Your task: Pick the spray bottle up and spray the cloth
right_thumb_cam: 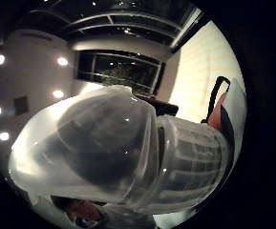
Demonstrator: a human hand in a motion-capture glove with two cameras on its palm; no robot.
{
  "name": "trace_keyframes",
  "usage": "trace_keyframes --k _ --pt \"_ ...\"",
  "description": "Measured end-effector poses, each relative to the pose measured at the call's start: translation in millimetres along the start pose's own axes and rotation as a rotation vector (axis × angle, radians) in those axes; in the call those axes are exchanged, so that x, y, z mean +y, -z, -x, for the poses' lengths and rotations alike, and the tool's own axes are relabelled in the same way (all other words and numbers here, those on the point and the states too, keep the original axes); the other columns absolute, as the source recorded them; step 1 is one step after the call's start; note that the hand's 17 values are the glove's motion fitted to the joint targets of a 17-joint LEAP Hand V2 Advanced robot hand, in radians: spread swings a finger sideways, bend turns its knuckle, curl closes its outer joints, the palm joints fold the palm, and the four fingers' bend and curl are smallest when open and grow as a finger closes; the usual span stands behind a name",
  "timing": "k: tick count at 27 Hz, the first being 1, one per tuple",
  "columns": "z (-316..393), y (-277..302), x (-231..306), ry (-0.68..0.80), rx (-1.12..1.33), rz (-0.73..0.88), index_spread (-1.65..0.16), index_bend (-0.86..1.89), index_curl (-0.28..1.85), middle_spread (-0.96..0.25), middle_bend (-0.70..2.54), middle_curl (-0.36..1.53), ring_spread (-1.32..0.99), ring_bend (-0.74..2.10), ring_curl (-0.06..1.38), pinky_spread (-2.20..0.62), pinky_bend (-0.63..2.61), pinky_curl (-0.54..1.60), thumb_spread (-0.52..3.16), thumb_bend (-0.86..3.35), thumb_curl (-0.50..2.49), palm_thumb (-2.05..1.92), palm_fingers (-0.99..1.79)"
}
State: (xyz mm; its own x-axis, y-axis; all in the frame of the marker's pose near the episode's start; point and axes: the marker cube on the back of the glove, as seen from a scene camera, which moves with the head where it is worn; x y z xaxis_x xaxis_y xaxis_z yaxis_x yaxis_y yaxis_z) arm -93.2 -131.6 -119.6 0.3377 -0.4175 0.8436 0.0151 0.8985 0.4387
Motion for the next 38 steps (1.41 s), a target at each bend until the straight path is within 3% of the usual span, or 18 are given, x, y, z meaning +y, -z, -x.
trace_keyframes --k 5,10,15,18,20,22,29,30,38 --pt "-5.6 -78.0 8.7 0.001 -0.166 -0.030 -0.15 0.47 0.52 -0.12 0.67 0.52 -0.16 0.67 0.47 -0.29 0.40 0.39 0.12 -0.03 0.74 0.95 1.39" --pt "-28.3 -122.3 2.0 0.012 -0.137 -0.030 -0.15 0.46 0.52 -0.11 0.66 0.52 -0.16 0.67 0.47 -0.29 0.40 0.39 0.13 -0.03 0.74 0.96 1.38" --pt "-45.2 -139.1 1.3 0.025 -0.035 0.072 -0.15 0.40 0.51 -0.08 0.62 0.50 -0.14 0.60 0.45 -0.29 0.42 0.39 0.18 -0.04 0.74 0.95 1.26" --pt "-47.4 -139.6 10.4 0.026 0.027 0.178 -0.19 0.20 0.46 -0.09 0.49 0.46 -0.14 0.55 0.44 -0.24 0.51 0.40 0.32 -0.03 0.73 0.96 0.97" --pt "-48.6 -131.1 19.8 0.018 0.044 0.256 -0.22 0.09 0.45 -0.06 0.37 0.44 -0.11 0.45 0.44 -0.13 0.57 0.46 0.44 -0.04 0.71 0.92 0.43" --pt "-48.0 -115.8 31.2 0.005 0.027 0.325 -0.24 0.01 0.43 -0.05 0.49 0.48 -0.08 0.34 0.44 -0.04 0.59 0.48 0.52 -0.07 0.67 0.86 0.20" --pt "-60.8 -82.7 38.0 0.015 0.057 0.182 -0.28 0.02 0.26 -0.03 0.59 0.45 -0.03 0.19 0.30 0.11 0.58 0.40 0.69 -0.05 0.59 0.77 0.15" --pt "-60.7 -79.2 41.6 0.020 0.057 0.182 -0.29 0.10 0.27 -0.01 0.31 0.37 -0.03 0.27 0.32 0.13 0.65 0.41 0.70 -0.05 0.58 0.77 0.04" --pt "-51.8 -59.5 50.9 0.038 0.038 0.157 -0.32 0.13 0.25 0.02 0.21 0.34 -0.02 0.31 0.32 0.18 0.67 0.39 0.79 -0.04 0.53 0.76 0.05"
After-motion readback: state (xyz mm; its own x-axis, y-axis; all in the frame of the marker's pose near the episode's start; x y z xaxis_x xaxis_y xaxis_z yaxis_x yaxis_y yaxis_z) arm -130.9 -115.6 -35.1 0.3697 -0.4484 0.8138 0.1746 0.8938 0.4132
